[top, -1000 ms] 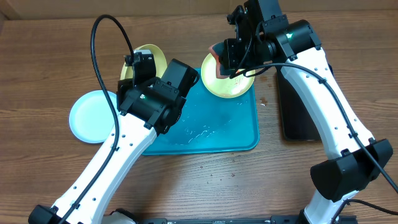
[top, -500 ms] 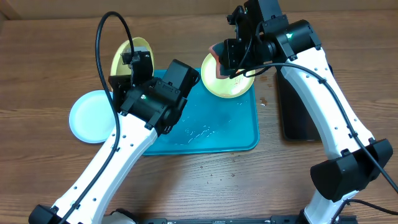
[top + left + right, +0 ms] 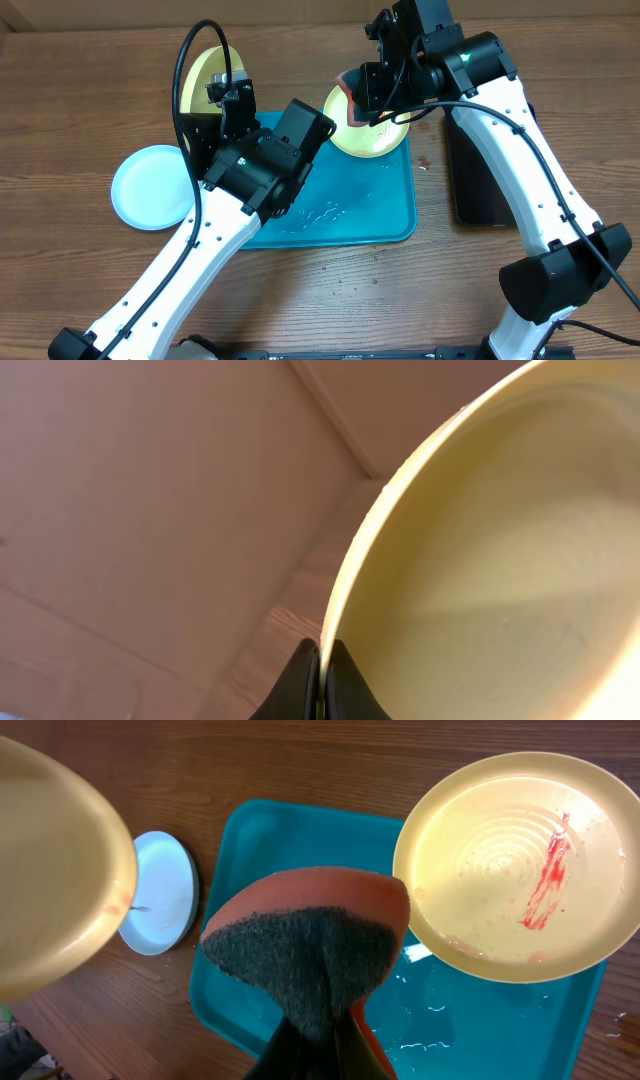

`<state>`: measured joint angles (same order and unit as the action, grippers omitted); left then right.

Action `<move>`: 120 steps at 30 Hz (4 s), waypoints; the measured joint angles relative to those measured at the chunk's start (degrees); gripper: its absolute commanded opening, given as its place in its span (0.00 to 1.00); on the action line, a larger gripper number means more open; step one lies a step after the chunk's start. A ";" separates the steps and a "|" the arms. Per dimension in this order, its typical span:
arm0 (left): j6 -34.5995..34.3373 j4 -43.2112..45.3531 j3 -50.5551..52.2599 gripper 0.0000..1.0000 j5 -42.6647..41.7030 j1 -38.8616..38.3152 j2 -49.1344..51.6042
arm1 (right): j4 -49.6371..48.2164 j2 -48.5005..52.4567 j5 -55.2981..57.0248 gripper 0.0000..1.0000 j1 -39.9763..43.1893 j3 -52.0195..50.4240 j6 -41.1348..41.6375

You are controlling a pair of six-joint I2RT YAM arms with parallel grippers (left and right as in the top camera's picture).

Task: Clean dirty plates on tray and stack at the side
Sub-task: 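Carry the yellow plate left off the tray with left gripper, then lower the yellow plate onto the white plate and release it, then move left gripper to the upper yellow plate and drag it to tray center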

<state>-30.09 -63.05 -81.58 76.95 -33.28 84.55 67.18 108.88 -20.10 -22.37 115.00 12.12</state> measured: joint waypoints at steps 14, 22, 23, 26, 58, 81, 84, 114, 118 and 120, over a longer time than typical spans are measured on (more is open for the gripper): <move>0.02 -2.16 0.00 0.04 -38.01 18.69 0.00 | 1.44 0.00 1.09 0.04 0.00 0.00 -0.20; 2.16 3.63 3.37 0.04 -58.01 42.75 -0.02 | 1.44 0.00 1.38 0.04 0.00 0.00 -0.24; 2.67 5.70 5.05 0.04 -60.57 45.66 -0.02 | 1.42 0.00 1.46 0.04 0.00 0.00 -0.37; 3.72 11.41 10.56 0.04 -66.86 53.51 0.24 | 1.42 0.00 1.46 0.04 0.00 0.00 -0.70; 11.91 13.86 12.04 0.42 -77.83 64.98 15.41 | 1.40 0.00 1.49 0.04 0.00 0.00 -1.49; 6.97 26.47 -3.98 0.49 -86.84 21.92 22.21 | 6.86 0.00 1.64 0.04 7.87 0.00 -1.49; 4.44 32.28 -3.98 0.52 -86.86 18.69 27.96 | 7.39 0.00 1.81 0.04 8.13 0.00 -1.44; -0.87 46.88 -3.96 0.04 -85.31 12.94 39.98 | 7.87 0.00 1.92 0.04 8.00 0.00 -2.60; -0.87 46.53 -3.96 0.04 -85.29 12.74 39.98 | 8.04 0.00 1.92 0.04 7.98 0.00 -2.73; -0.87 45.44 -3.98 0.04 -85.29 12.74 39.95 | 8.44 0.00 1.92 0.04 8.00 0.00 -2.75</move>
<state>-30.96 -17.61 -85.56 -8.34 -20.53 124.51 75.61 108.88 -18.17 -14.37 115.00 9.37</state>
